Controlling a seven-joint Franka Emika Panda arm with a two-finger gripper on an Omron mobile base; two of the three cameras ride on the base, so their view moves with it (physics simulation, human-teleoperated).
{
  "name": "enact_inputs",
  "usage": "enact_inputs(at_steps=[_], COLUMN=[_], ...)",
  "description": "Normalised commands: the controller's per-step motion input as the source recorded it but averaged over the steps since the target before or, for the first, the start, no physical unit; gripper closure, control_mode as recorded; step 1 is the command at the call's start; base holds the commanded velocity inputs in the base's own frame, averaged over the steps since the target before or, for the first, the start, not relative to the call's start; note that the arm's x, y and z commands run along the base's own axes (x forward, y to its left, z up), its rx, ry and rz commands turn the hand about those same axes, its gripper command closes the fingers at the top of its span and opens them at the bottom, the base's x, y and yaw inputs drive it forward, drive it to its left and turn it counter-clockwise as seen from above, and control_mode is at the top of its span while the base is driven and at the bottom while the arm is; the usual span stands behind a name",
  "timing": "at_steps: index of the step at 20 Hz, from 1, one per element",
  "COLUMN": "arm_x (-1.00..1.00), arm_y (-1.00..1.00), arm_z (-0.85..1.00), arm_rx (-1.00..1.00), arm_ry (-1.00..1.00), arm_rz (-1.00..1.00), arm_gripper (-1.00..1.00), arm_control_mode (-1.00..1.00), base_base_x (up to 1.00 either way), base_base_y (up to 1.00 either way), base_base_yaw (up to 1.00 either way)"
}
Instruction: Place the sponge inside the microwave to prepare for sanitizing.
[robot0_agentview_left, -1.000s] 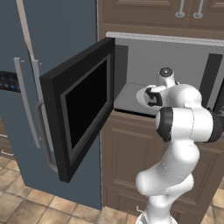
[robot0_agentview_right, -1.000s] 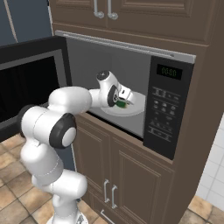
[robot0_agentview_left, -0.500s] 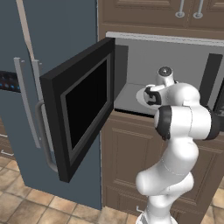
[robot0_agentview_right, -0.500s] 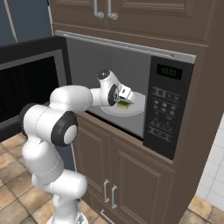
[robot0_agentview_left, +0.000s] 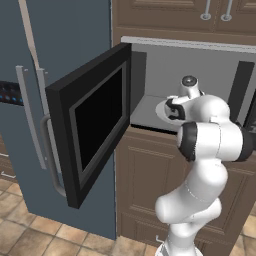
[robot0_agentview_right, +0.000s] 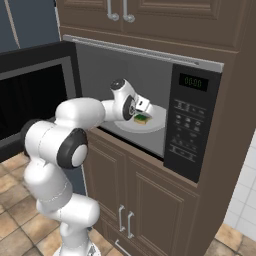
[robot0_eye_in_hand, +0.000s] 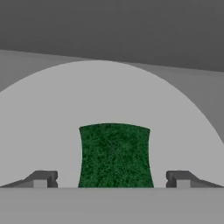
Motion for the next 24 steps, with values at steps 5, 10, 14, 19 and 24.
enact_inputs(at_steps=[5, 10, 14, 19, 24], arm_x=[-0.49, -0.54, -0.54, -0.54, -0.41], arm_y=[0.08, 0.02, 0.03, 0.1, 0.21], arm_z=[0.23, 0.14, 0.46, 0.4, 0.12], arm_rx=[-0.02, 0.0, 0.0, 0.0, 0.0], arm_ry=[-0.07, 0.0, 0.01, 0.02, 0.06], arm_rz=[0.0, 0.0, 0.0, 0.0, 0.0], arm_gripper=[-1.0, -1.0, -1.0, -1.0, -1.0], arm_control_mode=[-1.0, -1.0, -1.0, -1.0, -1.0], base_base_x=[0.0, 0.0, 0.0, 0.0, 0.0], base_base_y=[0.0, 0.0, 0.0, 0.0, 0.0], base_base_yaw=[0.0, 0.0, 0.0, 0.0, 0.0])
